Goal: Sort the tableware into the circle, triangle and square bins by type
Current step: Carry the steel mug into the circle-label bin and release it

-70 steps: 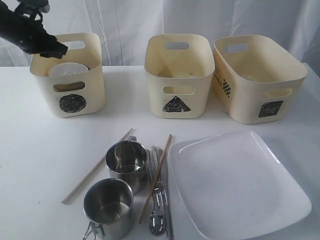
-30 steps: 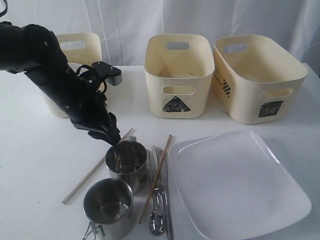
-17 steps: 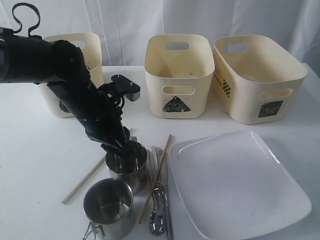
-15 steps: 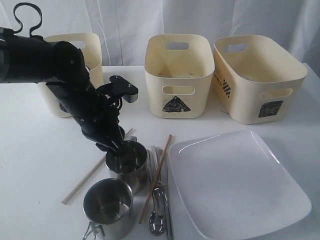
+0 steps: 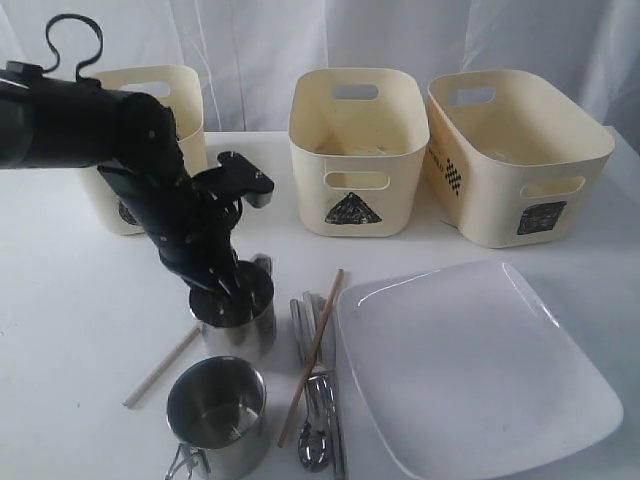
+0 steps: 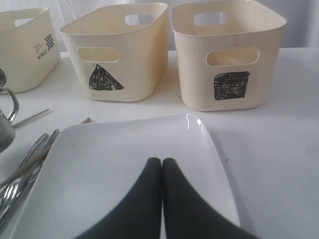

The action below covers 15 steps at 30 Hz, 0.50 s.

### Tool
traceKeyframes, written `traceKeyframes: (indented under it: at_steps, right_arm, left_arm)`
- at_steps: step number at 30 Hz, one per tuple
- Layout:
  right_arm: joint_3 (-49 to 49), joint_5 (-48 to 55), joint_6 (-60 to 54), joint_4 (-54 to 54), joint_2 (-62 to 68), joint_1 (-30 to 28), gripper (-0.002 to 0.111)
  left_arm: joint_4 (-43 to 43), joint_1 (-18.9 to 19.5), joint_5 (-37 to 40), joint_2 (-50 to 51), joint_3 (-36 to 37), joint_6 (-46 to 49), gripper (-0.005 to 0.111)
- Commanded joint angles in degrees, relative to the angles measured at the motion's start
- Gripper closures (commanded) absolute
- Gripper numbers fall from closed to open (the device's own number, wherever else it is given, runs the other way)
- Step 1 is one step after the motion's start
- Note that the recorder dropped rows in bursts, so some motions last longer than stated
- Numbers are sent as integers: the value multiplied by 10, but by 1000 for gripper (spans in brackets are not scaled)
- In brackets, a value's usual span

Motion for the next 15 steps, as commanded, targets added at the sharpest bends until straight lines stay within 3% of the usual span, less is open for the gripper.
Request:
traceKeyframes:
  at_steps: [1, 3, 4, 8, 15]
  right_arm:
    - [4, -8, 0, 0, -3, 1, 108]
    - [4, -8, 0, 0, -3, 1, 108]
    - [4, -8, 0, 0, -3, 1, 108]
    - [4, -8, 9, 0, -3, 1, 108]
    - [4, -8, 14, 0, -3, 1, 108]
  left_arm:
    - [29, -2, 23, -60, -43, -8, 107]
    - [62, -2, 46, -89, -78, -8, 107]
    - [131, 0, 36, -106, -100, -32, 107]
    - [267, 47, 2, -117, -153, -166, 107]
    - [242, 165, -58, -69, -223, -175, 107]
